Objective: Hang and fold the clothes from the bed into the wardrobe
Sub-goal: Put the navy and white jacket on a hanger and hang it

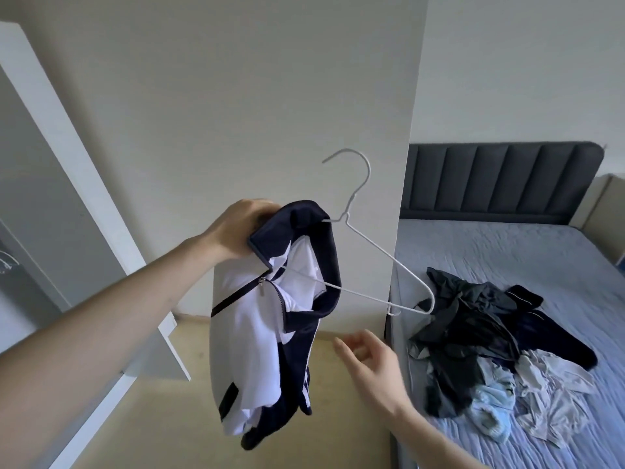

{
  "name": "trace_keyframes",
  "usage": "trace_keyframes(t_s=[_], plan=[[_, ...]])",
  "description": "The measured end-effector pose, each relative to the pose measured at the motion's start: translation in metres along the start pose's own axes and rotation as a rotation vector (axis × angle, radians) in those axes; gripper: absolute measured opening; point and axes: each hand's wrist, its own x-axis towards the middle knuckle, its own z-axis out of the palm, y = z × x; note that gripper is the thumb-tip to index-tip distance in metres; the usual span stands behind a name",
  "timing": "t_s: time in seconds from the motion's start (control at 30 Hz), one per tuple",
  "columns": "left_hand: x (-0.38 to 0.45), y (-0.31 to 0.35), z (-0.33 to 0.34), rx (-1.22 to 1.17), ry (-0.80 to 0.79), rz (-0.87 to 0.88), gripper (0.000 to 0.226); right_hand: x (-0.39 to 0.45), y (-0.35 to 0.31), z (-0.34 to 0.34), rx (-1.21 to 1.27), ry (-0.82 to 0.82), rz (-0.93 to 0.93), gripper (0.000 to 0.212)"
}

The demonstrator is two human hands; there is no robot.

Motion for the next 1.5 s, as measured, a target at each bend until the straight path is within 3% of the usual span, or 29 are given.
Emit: trace_keyframes(t_s=[0.07,0.17,0.3,0.4,0.43,0.5,0.6,0.77,1.0,1.13,1.23,1.3,1.4,1.5], plan=[[0.001,0.008,-0.007,-0.001,0.016,0.033,0.016,0.014,-0.001,0.015,0.100,-0.076,0.291,0.058],[0.004,0.019,-0.014,-0.005,0.008,0.051,0.023,0.044,-0.007,0.030,0.230,-0.105,0.426,0.057],[0.000,0.014,-0.023,0.042,0.021,0.022,0.022,0.072,-0.007,0.028,0.248,-0.011,0.359,0.024],[-0.009,0.003,-0.033,0.128,0.059,-0.136,0.005,0.081,-0.001,0.004,0.185,0.125,0.246,0.029],[-0.012,-0.002,-0.035,0.143,0.076,-0.179,0.013,0.083,-0.001,-0.004,0.187,0.138,0.208,0.029],[-0.016,-0.008,-0.037,0.108,0.081,-0.270,0.005,0.087,-0.006,-0.016,0.234,0.126,0.158,0.028],[-0.017,-0.011,-0.036,0.170,0.056,-0.323,0.030,0.092,-0.014,-0.026,0.326,0.152,0.174,0.025],[-0.020,-0.018,-0.038,0.330,0.026,-0.492,0.024,0.107,-0.031,-0.054,0.489,0.288,0.169,0.024],[-0.034,-0.021,-0.025,0.035,0.057,-0.575,0.014,0.109,-0.038,-0.071,0.434,0.259,0.058,0.029],[-0.040,-0.013,-0.008,-0.095,-0.019,-0.581,0.008,0.125,-0.052,-0.074,0.448,0.170,0.013,0.028],[-0.027,0.008,0.003,-0.276,-0.058,-0.441,0.029,0.135,-0.057,-0.074,0.415,0.167,0.073,0.028],[-0.019,0.020,0.014,-0.481,-0.011,-0.425,0.019,0.138,-0.057,-0.072,0.417,0.199,0.109,0.031],[-0.014,0.032,0.020,-0.456,0.020,-0.400,0.025,0.142,-0.062,-0.074,0.509,0.220,0.154,0.039],[-0.011,0.040,0.017,-0.402,0.043,-0.332,0.009,0.145,-0.062,-0.087,0.613,0.249,0.172,0.027]])
